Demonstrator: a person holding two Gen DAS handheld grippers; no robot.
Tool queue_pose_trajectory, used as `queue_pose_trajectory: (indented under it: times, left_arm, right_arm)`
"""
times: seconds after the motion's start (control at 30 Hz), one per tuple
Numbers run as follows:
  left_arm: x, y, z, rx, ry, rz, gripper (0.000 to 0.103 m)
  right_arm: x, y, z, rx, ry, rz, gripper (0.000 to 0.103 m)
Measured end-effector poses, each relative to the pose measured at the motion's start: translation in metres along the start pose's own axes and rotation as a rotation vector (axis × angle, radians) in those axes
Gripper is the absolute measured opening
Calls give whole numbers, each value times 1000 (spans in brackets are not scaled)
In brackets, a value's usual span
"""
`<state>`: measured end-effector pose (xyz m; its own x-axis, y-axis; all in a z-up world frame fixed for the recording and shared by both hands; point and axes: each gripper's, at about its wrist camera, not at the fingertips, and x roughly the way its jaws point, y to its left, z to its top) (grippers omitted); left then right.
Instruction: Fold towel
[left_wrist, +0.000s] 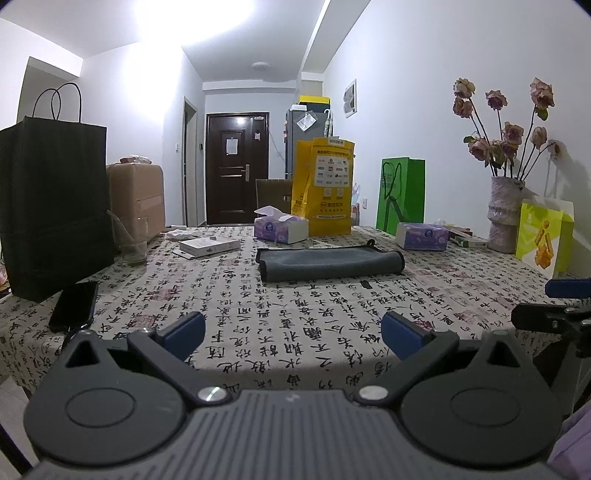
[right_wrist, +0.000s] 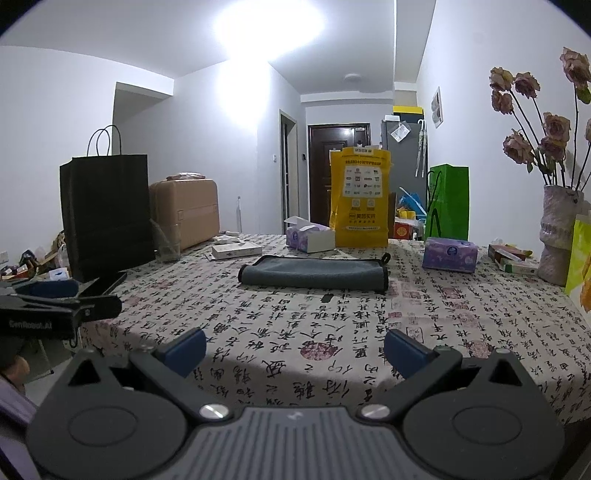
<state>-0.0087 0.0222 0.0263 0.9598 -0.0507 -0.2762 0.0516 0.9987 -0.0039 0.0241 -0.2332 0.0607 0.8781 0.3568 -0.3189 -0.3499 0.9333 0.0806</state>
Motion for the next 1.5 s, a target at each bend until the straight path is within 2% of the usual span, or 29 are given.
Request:
queue_pose_trajectory:
  times: [1.5]
  left_arm:
    - [0, 1, -5, 1, 11, -2, 103]
  right_arm:
    - [1, 0, -4, 10, 3, 2, 103]
